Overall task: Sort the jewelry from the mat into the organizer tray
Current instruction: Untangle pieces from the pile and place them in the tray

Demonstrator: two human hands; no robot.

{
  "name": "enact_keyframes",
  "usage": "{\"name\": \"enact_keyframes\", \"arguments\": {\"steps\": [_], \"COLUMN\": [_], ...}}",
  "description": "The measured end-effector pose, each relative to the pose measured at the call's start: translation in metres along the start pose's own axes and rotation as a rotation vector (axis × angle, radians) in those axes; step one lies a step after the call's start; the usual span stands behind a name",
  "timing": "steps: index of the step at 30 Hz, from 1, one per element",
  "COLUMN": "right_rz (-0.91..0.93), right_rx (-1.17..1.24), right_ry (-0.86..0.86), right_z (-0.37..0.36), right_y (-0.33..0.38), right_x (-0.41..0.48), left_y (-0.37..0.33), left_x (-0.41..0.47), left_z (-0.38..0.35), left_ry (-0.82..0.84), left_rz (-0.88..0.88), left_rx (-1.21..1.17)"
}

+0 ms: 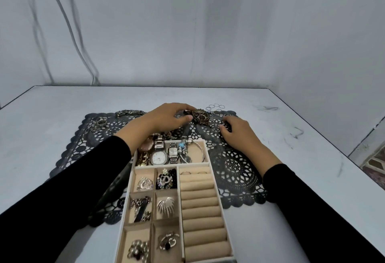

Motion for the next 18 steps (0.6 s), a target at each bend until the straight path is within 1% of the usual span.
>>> {"name": "enact_keyframes", "arguments": {"steps": [7, 12, 18], "right_rz": [0.031, 0.013, 0.021], "right_rx": [-0.011, 0.011, 0.032], "right_ry": [-0.017, -0.041, -0.099], "right_z": [-0.004, -0.007, -0.007], "right_y": [-0.001, -0.008, -0.017], "right_x": [0.027, 0.048, 0.065], "left_y": [0.005, 0.005, 0.006], "left_x": [0.045, 0.071, 0.094], "left_z": [-0.011, -0.014, -0.017], "left_ry": [0.07, 0.122, 0.186], "left_rz": [-0.036, -0.055, -0.069], "left_rx": [0.02, 0.055, 0.117]}}
Point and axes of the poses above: each hand's wrist, its own x-axis towards the middle knuckle, its own z-axis out of the back of the hand, y = z × x, the point moved 5 cm from there along x, towards the middle knuckle, and after that the axes turned 3 degrees about z, right-handed, at the moved point
